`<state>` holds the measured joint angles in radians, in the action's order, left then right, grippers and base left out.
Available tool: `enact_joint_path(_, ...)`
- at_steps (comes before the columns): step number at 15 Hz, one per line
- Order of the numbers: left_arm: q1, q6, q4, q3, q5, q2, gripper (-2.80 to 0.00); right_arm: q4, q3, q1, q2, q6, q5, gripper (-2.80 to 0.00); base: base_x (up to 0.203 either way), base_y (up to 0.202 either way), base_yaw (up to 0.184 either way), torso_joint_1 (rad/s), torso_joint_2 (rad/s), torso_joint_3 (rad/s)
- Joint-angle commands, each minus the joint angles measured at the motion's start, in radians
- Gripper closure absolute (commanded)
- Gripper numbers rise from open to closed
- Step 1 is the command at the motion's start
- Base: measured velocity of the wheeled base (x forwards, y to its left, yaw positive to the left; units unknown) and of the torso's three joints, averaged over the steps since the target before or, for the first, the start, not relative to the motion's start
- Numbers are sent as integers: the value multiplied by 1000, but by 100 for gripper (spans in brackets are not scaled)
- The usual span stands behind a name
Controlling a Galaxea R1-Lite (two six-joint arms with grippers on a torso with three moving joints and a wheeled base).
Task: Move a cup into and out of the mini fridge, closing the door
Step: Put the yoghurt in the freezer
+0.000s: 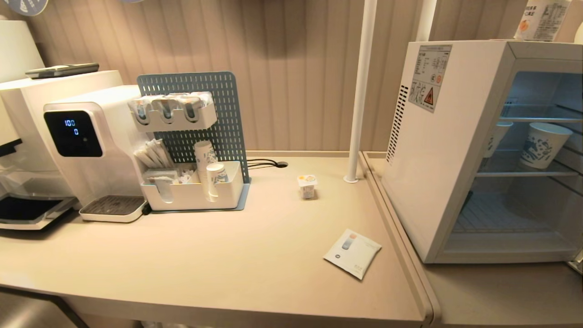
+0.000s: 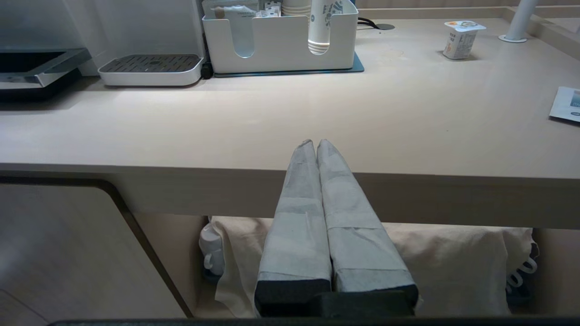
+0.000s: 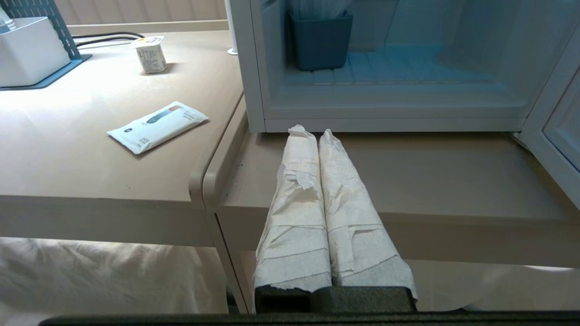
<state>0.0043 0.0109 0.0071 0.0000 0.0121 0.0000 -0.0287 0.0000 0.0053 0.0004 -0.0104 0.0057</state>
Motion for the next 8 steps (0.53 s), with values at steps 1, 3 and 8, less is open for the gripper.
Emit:
enact_joint_path(1,0,3,1,2,0,0,0,0,1,1,1,0,0,0,0,0,0,5,3,-103)
enact_joint_path(3,0,0,1,2,0,0,0,0,1,1,1,0,0,0,0,0,0,1,6,-127)
enact_joint_path(8,0,0,1,2,0,0,0,0,0,0,1,0,0,0,0,0,0,2,0,-20)
